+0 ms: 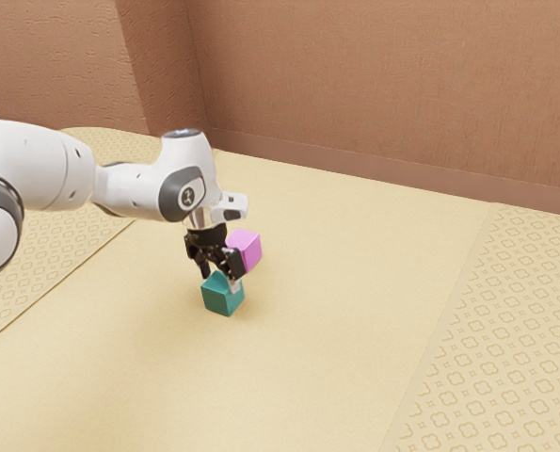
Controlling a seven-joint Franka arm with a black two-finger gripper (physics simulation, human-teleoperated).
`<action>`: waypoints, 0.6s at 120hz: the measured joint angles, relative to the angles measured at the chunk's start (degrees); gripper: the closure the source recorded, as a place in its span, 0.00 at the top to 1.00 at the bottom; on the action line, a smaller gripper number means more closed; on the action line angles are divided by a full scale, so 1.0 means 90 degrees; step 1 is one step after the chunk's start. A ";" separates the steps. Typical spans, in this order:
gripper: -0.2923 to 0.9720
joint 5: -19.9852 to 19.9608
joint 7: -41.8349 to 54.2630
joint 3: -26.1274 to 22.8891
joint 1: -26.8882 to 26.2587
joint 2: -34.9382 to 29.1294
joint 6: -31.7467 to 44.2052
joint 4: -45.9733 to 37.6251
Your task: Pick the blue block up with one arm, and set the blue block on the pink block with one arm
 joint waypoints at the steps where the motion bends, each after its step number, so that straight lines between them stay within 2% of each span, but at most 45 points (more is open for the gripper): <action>1: 0.77 0.0000 -0.0002 0.0001 0.0000 0.0003 0.0000 0.0000; 72: 0.77 -0.0041 -0.0198 0.0005 -0.0009 0.0210 0.0004 0.0128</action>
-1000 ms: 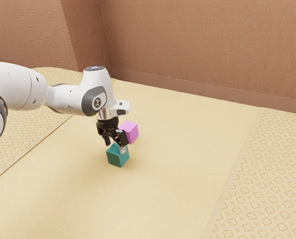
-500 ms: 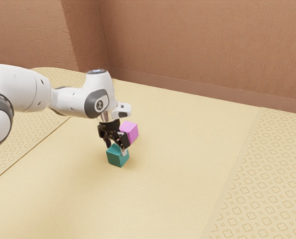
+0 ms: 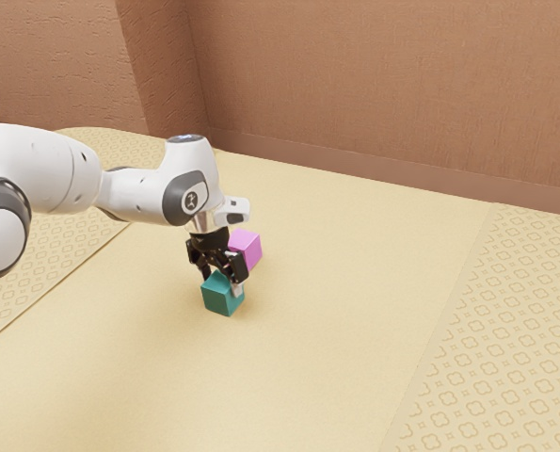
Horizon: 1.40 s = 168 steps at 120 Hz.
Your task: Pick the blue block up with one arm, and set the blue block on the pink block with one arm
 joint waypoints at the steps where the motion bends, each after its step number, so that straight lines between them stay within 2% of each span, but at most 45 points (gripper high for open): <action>1: 0.77 -0.0001 -0.0007 0.0000 0.0000 -0.0001 -0.0001 0.0000; 168: 0.77 0.0035 -0.1159 -0.0006 -0.0001 -0.0028 -0.0035 -0.0147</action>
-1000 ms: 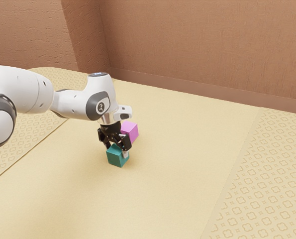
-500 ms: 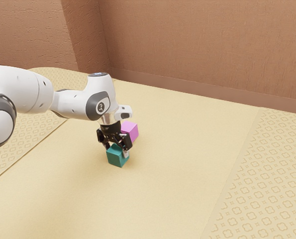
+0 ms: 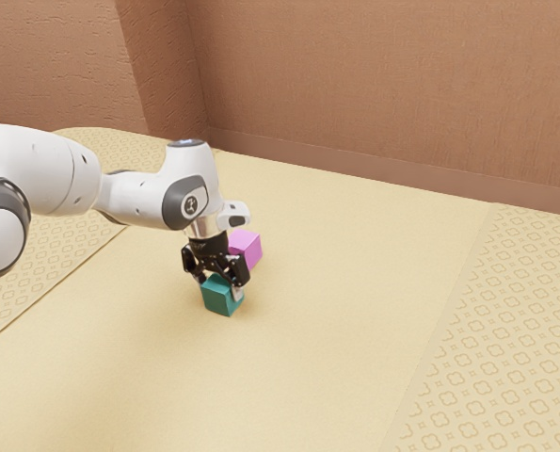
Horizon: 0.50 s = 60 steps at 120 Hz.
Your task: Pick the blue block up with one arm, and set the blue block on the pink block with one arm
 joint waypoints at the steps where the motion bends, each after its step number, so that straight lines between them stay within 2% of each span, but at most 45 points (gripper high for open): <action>1: 0.77 0.0007 -0.0001 0.0000 0.0000 -0.0001 0.0001 -0.0002; 26: 0.77 0.0127 0.0016 -0.0003 0.0000 -0.0005 0.0035 -0.0013; 60: 0.65 0.0143 0.0030 -0.0003 -0.0001 -0.0005 0.0049 -0.0011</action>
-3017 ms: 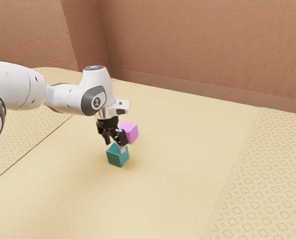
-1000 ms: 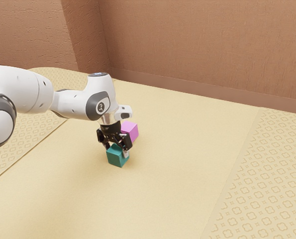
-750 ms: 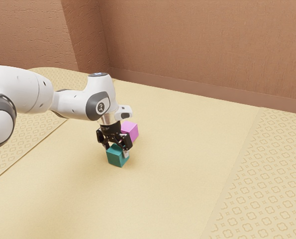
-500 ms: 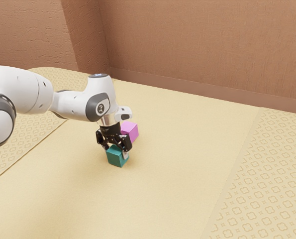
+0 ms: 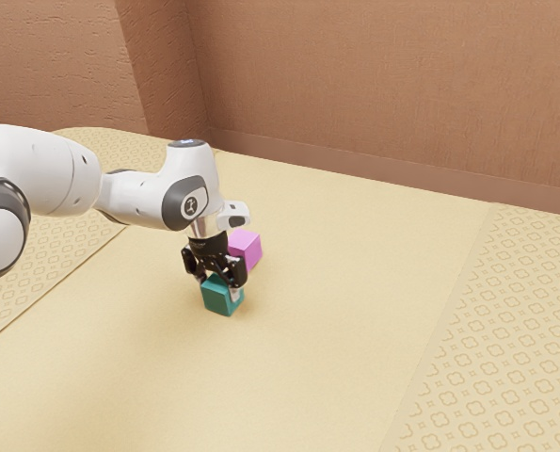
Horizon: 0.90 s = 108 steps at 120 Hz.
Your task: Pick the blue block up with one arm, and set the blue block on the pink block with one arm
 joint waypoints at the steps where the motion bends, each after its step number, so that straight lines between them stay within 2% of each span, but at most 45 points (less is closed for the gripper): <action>1: 0.65 0.0000 0.0000 0.0000 0.0000 0.0000 0.0000 0.0000; 66: 0.51 0.0024 -0.0056 -0.0008 -0.0009 -0.0047 0.0003 -0.0009; 108: 0.46 0.0077 -0.0149 0.0034 -0.0008 -0.0754 -0.0079 -0.0173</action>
